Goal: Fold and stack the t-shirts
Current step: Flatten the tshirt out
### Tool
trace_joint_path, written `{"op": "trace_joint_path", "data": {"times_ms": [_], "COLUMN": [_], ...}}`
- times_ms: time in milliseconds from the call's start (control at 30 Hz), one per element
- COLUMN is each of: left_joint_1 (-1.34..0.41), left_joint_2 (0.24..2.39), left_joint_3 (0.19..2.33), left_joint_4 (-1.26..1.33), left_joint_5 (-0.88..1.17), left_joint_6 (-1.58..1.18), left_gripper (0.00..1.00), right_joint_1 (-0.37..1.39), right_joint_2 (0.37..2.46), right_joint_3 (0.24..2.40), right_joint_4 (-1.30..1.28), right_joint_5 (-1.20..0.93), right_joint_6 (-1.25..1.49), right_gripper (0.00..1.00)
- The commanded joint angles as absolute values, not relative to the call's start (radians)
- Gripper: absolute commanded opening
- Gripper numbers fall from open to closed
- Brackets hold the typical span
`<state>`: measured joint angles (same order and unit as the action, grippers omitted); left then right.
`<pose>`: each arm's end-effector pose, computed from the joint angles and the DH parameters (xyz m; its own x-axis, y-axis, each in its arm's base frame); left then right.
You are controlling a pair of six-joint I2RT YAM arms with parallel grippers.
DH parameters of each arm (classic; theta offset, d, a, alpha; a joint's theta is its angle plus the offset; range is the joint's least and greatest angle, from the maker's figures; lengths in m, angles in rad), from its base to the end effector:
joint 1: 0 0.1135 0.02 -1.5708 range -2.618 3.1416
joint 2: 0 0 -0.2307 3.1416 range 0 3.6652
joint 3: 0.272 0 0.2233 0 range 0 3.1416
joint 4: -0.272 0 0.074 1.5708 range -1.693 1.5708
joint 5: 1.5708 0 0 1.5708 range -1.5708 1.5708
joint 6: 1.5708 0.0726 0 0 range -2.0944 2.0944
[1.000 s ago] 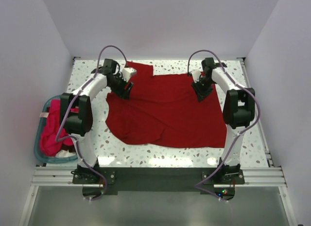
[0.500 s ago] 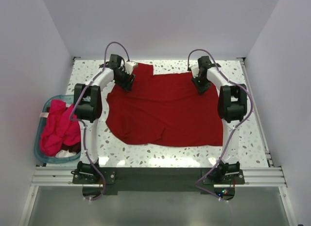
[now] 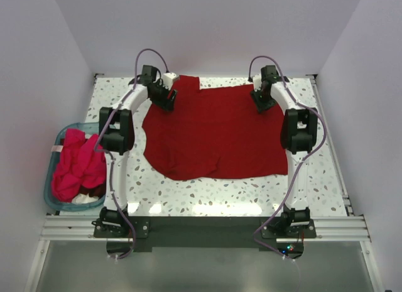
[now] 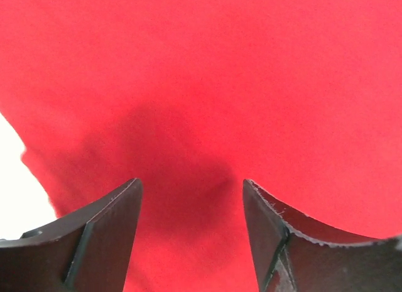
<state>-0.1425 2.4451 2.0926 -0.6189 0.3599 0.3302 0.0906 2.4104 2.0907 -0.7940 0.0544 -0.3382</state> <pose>0.4909 -0.0963 0.1263 -0.6663 0.4022 -0.6280 0.5768 0.8117 -0.0922 0.4778 0.0394 0.1255 -0.8210 -0.4072 -0.4002 -0.3592 0.9132 -0.1925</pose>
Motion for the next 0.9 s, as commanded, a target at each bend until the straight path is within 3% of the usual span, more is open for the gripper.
{"op": "trace_joint_path", "data": {"times_ms": [0,100,233,300,467,867], "left_joint_1": [-0.176,-0.256,-0.432,-0.552,-0.738,-0.841], "left_joint_2": [2.127,1.790,1.553,1.488,1.502,1.810], "left_joint_3": [1.900,1.604,1.259,1.194,1.135,1.311], "left_joint_4": [-0.608,-0.565,-0.516,-0.499,-0.462,-0.549], "left_joint_5": [0.526,0.537,0.465,0.408,0.273,0.204], "left_joint_6": [0.405,0.465,0.411,0.327,0.204,0.141], "left_gripper": [0.71,0.71,0.70,0.69,0.64,0.60], "right_joint_1": [0.083,0.083,0.083,0.083,0.063,-0.044], "right_joint_2": [2.287,2.171,2.086,2.045,1.983,1.982], "right_joint_3": [2.080,2.027,1.961,1.890,1.727,1.591], "right_joint_4": [-0.854,-0.888,-0.972,-1.002,-1.006,-1.002], "right_joint_5": [-0.107,-0.167,-0.193,-0.181,-0.140,-0.132], "right_joint_6": [-0.304,-0.299,-0.316,-0.337,-0.356,-0.373], "right_gripper": [0.47,0.52,0.51,0.50,0.44,0.42]}}
